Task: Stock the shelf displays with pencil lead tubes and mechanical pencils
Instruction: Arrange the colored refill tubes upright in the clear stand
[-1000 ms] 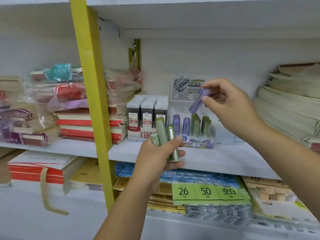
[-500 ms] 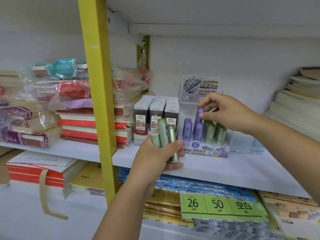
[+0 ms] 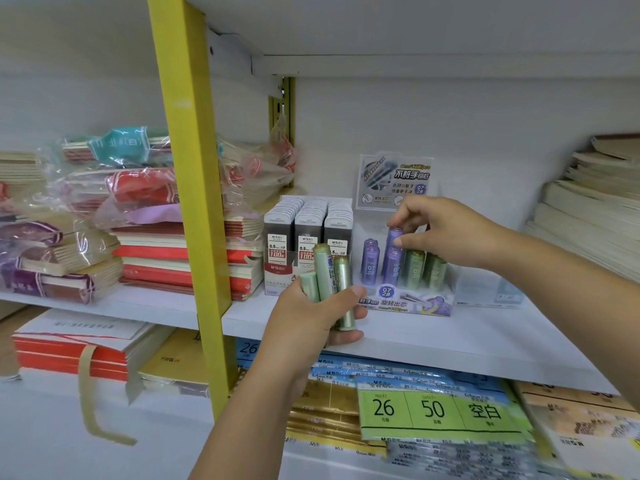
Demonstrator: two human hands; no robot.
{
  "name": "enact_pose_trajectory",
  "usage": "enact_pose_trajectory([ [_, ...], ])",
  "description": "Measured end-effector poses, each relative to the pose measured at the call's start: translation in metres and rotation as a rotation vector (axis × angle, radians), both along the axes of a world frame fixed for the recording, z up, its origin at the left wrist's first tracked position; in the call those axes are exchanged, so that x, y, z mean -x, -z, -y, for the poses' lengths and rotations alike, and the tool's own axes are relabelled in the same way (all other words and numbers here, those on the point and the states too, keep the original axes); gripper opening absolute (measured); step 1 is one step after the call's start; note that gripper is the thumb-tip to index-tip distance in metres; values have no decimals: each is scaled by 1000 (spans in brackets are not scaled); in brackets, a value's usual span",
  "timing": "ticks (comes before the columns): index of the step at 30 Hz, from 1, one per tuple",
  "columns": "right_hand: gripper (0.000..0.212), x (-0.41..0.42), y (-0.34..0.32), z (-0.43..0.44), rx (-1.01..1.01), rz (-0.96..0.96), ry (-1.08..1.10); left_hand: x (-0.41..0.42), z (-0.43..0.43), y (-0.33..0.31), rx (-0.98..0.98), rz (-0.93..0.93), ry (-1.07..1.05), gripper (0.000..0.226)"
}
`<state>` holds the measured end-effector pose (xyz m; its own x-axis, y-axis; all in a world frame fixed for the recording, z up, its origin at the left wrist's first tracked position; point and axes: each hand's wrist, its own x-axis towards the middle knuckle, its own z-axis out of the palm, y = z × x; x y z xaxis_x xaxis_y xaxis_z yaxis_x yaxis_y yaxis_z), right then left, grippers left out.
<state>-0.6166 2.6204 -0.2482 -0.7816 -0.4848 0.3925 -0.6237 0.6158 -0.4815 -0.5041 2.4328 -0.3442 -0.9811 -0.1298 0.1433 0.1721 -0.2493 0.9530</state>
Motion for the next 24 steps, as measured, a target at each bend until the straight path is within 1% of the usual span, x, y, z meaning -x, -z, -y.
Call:
enact_pose_trajectory([
  [3,13,-3,-5,-2,-88,-9,15,0,1,0,-4,2,18,35],
  [7,17,-7,-7,0,-245,-12,8,0,3,0,-23,-5,48,38],
  [9,17,-11,-6,1,-254,-54,34,0,4,0,-22,-19,59,49],
  [10,17,-15,-5,2,-226,-119,54,-1,4,0,-21,-29,65,57],
  [11,17,-21,-3,4,-156,-185,65,-2,4,0,-17,-38,73,63],
  [12,17,-29,-1,6,-55,-217,57,-2,4,0,-12,-46,82,66],
  [13,16,-38,2,9,43,-208,31,-2,4,-1,-7,-52,90,67],
  [15,16,-54,12,16,155,-104,-47,-3,4,-2,4,-62,105,62],
  [17,18,-64,24,24,202,30,-110,-3,2,-2,21,-66,124,43],
  [19,19,-68,32,27,236,93,-135,-3,-1,-3,32,-68,134,24],
  [20,19,-68,33,28,249,101,-135,-3,-2,-3,34,-68,135,22],
  [22,17,-67,31,26,292,120,-135,-2,-3,-2,23,-65,147,25],
  [24,15,-64,27,21,373,161,-121,0,-3,-3,-5,-66,161,28],
])
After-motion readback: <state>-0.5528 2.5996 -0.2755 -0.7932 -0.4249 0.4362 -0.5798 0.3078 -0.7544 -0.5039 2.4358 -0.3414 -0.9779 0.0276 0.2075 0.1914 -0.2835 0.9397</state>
